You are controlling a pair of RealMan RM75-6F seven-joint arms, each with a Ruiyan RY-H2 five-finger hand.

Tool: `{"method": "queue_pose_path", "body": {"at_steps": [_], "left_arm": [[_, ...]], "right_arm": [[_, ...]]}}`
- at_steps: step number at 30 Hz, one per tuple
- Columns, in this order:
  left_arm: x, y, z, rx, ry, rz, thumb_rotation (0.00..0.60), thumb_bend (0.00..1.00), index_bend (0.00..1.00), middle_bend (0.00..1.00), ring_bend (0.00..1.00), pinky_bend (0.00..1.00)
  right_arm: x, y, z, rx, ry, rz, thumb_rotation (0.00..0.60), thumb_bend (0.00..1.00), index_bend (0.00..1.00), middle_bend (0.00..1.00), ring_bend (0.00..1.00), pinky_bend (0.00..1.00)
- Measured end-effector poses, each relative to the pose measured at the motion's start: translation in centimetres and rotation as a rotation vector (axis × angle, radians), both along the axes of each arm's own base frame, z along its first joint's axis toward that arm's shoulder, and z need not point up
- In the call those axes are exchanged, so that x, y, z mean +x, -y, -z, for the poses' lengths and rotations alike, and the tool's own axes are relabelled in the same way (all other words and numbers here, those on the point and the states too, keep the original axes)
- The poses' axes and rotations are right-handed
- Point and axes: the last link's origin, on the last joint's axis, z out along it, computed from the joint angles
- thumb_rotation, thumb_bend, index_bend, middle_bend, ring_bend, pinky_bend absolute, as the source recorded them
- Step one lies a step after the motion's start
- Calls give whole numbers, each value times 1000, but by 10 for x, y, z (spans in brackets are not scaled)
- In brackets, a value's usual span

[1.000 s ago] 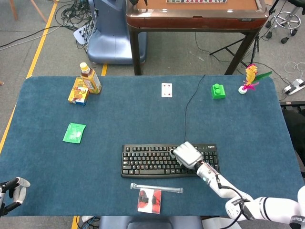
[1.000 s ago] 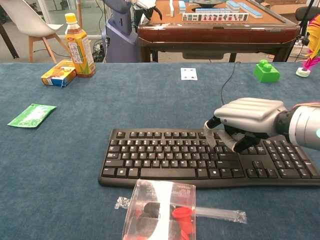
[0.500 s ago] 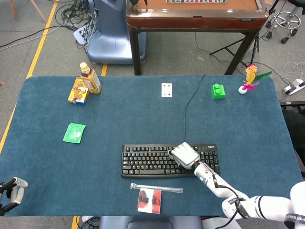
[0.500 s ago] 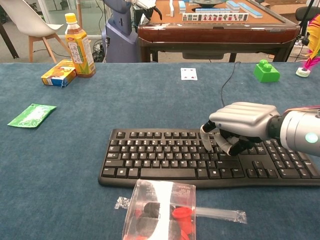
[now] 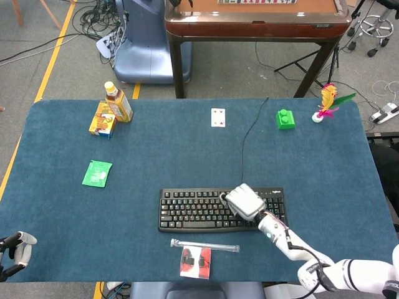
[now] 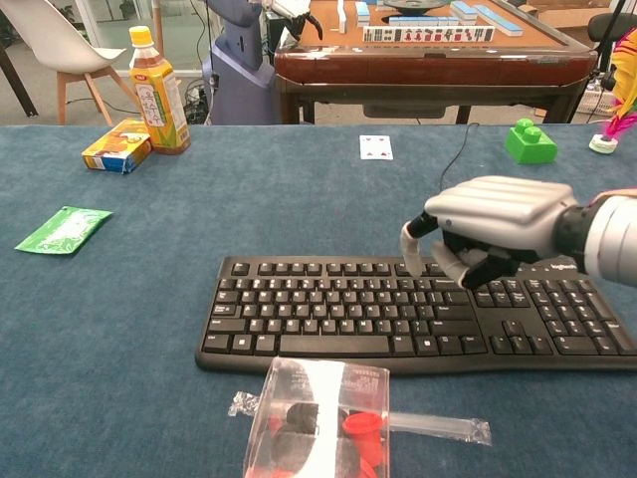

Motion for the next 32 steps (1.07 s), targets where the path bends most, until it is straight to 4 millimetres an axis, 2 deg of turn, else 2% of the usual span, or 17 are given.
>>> {"method": "queue_pose_path", "body": {"at_steps": [3, 8, 14, 19, 22, 26, 32], "left_arm": [[1, 0, 0, 2, -1, 4, 600, 448, 550, 821, 731, 998], [2, 1, 1, 4, -7, 14, 600, 447, 540, 821, 731, 998], [5, 1, 3, 13, -9, 35, 600, 448, 542, 803, 730, 993], [8, 2, 4, 21, -10, 55, 600, 447, 545, 793, 726, 972], [9, 2, 5, 21, -10, 60, 600, 447, 546, 791, 726, 970], [10, 1, 7, 15, -9, 65, 600, 448, 547, 791, 726, 970], [11, -1, 11, 4, -17, 70, 600, 447, 549, 791, 726, 970]], "right_arm": [[-4, -4, -22, -47, 24, -19, 600, 1000, 449, 971, 947, 1000], [-23, -17, -59, -125, 39, -22, 600, 1000, 450, 832, 825, 1000], [-46, -39, -92, -201, 79, -5, 600, 1000, 470, 697, 687, 987], [-71, -63, -117, -243, 92, 42, 600, 999, 470, 619, 572, 784], [-85, -77, -128, -267, 118, 82, 600, 999, 470, 606, 554, 727], [-107, -93, -140, -304, 156, 131, 600, 998, 470, 605, 553, 725], [-132, -101, -151, -318, 182, 186, 600, 998, 470, 605, 553, 726]]}}
